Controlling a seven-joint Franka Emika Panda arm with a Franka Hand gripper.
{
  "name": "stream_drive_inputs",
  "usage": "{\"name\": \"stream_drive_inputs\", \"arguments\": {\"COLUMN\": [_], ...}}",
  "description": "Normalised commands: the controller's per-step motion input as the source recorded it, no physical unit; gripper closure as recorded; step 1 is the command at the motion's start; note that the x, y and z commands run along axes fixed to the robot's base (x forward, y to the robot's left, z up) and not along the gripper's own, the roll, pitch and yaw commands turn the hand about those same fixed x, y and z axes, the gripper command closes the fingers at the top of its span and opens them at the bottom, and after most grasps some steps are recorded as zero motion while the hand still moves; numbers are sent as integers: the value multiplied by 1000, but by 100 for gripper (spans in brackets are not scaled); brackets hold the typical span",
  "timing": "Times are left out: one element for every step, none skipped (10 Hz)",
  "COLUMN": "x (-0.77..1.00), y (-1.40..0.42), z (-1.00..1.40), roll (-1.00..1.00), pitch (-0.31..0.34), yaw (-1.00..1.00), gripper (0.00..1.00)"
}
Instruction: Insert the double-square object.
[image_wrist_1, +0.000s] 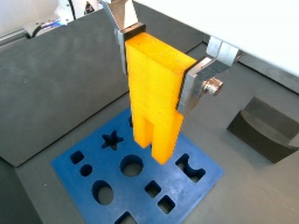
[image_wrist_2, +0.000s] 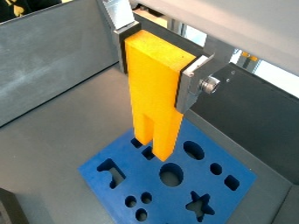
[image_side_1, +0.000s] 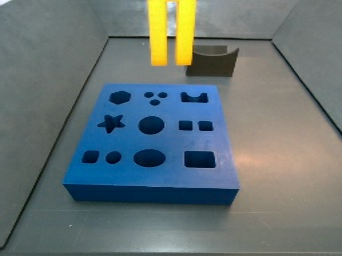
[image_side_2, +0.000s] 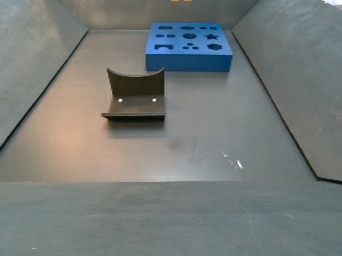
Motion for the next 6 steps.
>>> {"name": "stream_drive_inputs", "arguments": {"x": [337,771,971,1000,937,920], "y": [-126,-191,-246,-220,-249,-237], "z": [-289,-663,-783,-689,-591,-549], "roll": [0,110,143,163,266,260], "pitch": [0,4,0,16,154,189], "yaw": [-83,-14,0,0,0,0], "gripper": [100,100,100,100,100,100]}}
